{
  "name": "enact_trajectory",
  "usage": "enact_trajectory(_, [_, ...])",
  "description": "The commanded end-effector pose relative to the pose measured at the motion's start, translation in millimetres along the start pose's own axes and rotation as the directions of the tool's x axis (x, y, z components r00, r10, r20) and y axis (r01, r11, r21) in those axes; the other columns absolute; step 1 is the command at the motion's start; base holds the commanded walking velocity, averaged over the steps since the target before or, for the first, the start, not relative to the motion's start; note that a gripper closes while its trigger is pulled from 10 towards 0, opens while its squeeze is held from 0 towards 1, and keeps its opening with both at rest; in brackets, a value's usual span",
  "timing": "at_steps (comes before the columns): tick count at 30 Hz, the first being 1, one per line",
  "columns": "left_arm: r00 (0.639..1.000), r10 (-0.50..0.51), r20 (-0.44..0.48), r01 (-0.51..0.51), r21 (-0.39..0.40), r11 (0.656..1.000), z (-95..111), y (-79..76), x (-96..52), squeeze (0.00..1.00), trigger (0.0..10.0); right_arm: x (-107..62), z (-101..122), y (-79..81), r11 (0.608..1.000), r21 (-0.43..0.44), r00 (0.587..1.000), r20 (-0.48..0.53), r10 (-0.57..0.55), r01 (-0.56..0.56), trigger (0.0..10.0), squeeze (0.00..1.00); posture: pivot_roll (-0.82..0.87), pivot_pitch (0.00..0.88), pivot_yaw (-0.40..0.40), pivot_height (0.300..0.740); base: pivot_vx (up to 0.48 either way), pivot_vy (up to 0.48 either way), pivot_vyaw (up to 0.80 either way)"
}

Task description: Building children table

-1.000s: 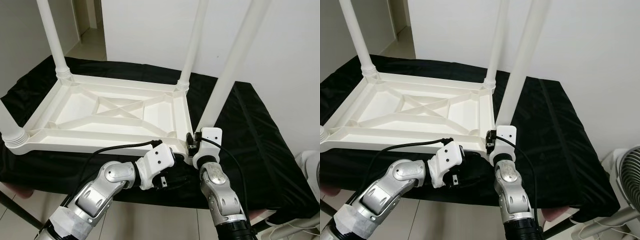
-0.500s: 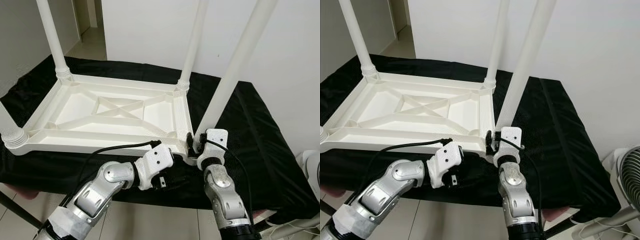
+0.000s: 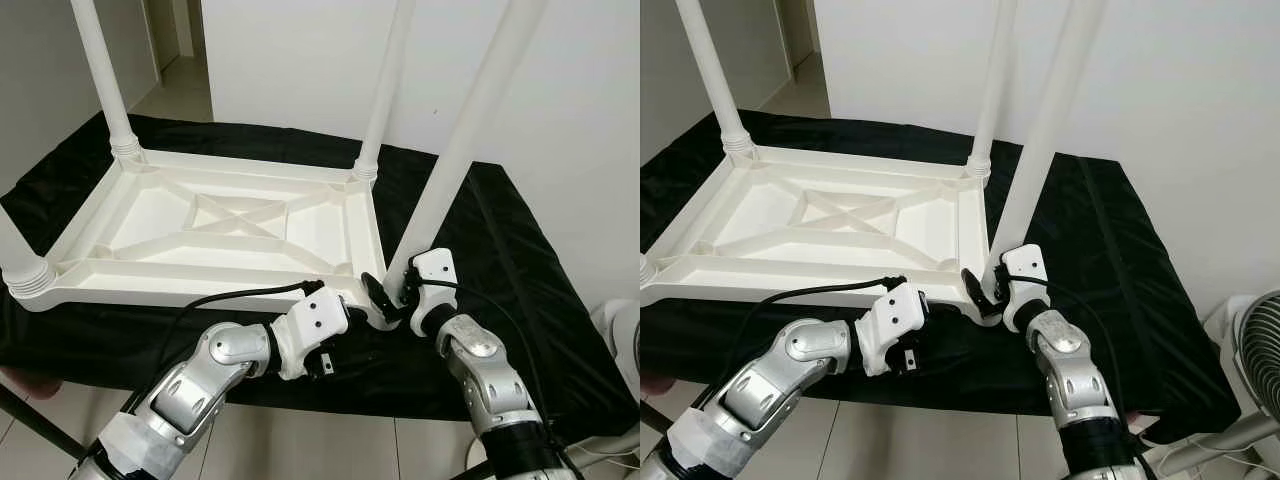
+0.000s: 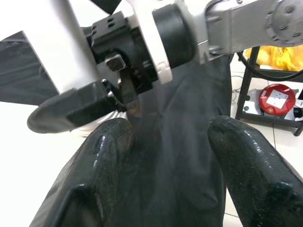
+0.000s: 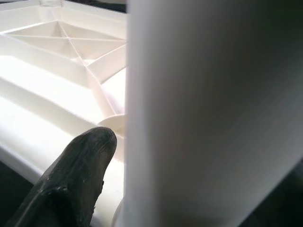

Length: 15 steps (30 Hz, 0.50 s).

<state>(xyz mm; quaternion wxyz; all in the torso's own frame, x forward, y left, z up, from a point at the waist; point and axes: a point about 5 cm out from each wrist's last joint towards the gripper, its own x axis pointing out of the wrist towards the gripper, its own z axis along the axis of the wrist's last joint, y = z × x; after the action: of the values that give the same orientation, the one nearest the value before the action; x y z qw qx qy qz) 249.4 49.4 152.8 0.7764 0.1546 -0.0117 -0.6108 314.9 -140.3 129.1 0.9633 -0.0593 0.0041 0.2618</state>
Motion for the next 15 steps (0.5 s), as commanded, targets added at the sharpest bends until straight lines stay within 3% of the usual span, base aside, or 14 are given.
enact_trajectory(1, [0.999, -0.052, 0.007, 0.052, 0.016, 0.999, 2.8, -1.4, 1.6, 0.0, 10.0, 2.3, -5.2, 3.7, 0.999, 0.009, 0.999, -0.022, 0.05, -0.05, 10.0, 0.0, -0.09, 0.0, -0.055, 0.74, 0.0, 0.0, 0.0])
enact_trajectory(3, [0.999, -0.052, 0.008, 0.052, 0.018, 0.998, 3.5, -1.6, 1.7, 0.0, 10.0, 7.2, -9.3, 6.3, 0.996, 0.007, 0.996, -0.035, 0.086, -0.086, 10.0, 0.0, -0.08, 0.0, -0.057, 0.74, 0.0, 0.0, 0.0])
enact_trajectory(4, [0.999, -0.051, 0.008, 0.051, 0.019, 0.999, 3.8, -1.6, 1.8, 0.0, 10.0, 9.3, -12.1, 6.1, 0.995, -0.004, 0.994, -0.043, 0.097, -0.097, 5.2, 0.0, -0.08, 0.0, -0.058, 0.74, 0.0, 0.0, 0.0])
enact_trajectory(5, [0.999, -0.051, 0.008, 0.051, 0.019, 0.999, 3.8, -1.6, 1.8, 0.0, 10.0, 9.3, -12.1, 6.1, 0.995, -0.004, 0.994, -0.043, 0.097, -0.097, 5.2, 0.0, -0.08, 0.0, -0.058, 0.74, 0.0, 0.0, 0.0])
enact_trajectory(6, [0.999, -0.05, 0.009, 0.049, 0.019, 0.999, 4.0, -1.5, 1.9, 0.0, 10.0, 10.6, -14.4, 6.3, 0.994, -0.006, 0.993, -0.049, 0.112, -0.112, 3.6, 0.0, -0.07, 0.0, -0.06, 0.74, 0.0, 0.0, 0.0])
enact_trajectory(7, [0.999, -0.05, 0.009, 0.049, 0.019, 0.999, 4.0, -1.5, 1.9, 0.0, 10.0, 10.6, -14.4, 6.3, 0.994, -0.006, 0.993, -0.049, 0.112, -0.112, 3.6, 0.0, -0.07, 0.0, -0.06, 0.74, 0.0, 0.0, 0.0])
enact_trajectory(8, [0.999, -0.049, 0.01, 0.048, 0.019, 0.999, 4.1, -1.8, 2.2, 0.0, 10.0, 10.9, -17.0, 6.0, 0.991, 0.001, 0.99, -0.053, 0.13, -0.131, 0.0, 0.0, -0.06, 0.0, -0.063, 0.74, 0.0, 0.0, 0.0])
enact_trajectory(15, [0.999, -0.052, 0.015, 0.052, 0.017, 0.999, 4.3, -3.6, 4.6, 0.0, 10.0, 10.5, -22.2, 1.3, 0.989, 0.012, 0.987, -0.057, 0.151, -0.15, 0.0, 0.0, -0.07, 0.0, -0.063, 0.74, 0.0, 0.0, 0.0])
